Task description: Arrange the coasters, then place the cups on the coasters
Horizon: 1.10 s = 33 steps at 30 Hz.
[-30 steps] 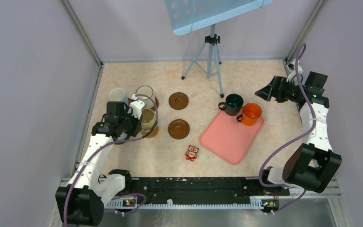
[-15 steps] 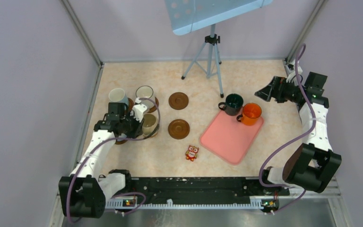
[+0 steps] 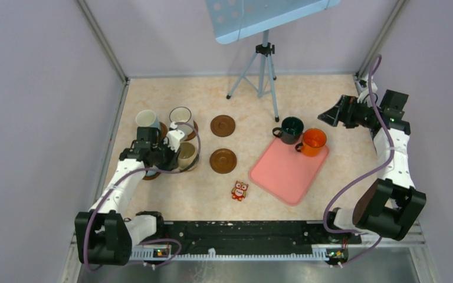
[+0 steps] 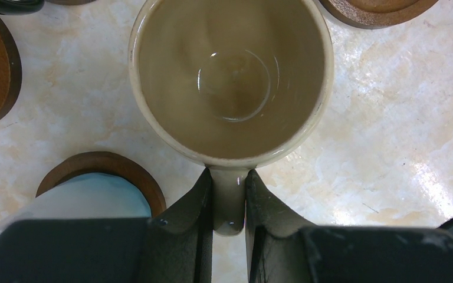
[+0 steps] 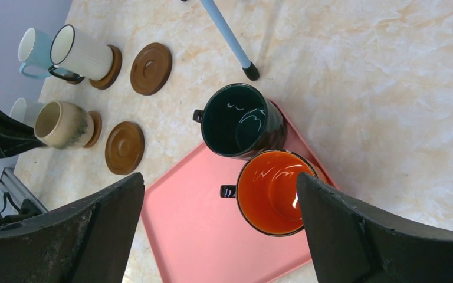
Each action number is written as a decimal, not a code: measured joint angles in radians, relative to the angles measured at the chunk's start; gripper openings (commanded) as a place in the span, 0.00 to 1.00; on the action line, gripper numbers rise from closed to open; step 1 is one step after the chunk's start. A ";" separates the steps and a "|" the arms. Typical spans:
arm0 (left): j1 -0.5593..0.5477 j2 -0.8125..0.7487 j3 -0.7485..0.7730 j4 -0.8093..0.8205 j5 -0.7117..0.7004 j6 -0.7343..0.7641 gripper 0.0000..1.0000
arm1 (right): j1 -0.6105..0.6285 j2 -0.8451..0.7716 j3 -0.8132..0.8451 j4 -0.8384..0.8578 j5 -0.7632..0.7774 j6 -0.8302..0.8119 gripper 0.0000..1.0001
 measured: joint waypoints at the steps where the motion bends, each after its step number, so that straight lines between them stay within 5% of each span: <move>1: 0.000 0.002 0.000 0.003 0.000 0.000 0.09 | 0.000 0.000 0.000 0.001 0.000 0.000 0.98; 25: 0.003 0.019 0.000 0.010 -0.052 0.037 0.56 | 0.000 0.000 0.000 0.000 0.000 0.000 0.99; 29: 0.003 0.017 0.007 -0.007 -0.052 0.050 0.75 | 0.000 0.000 0.000 0.000 -0.001 0.000 0.98; 33: 0.003 0.000 0.039 -0.041 -0.036 0.060 0.80 | 0.000 0.000 0.000 0.000 -0.001 0.000 0.98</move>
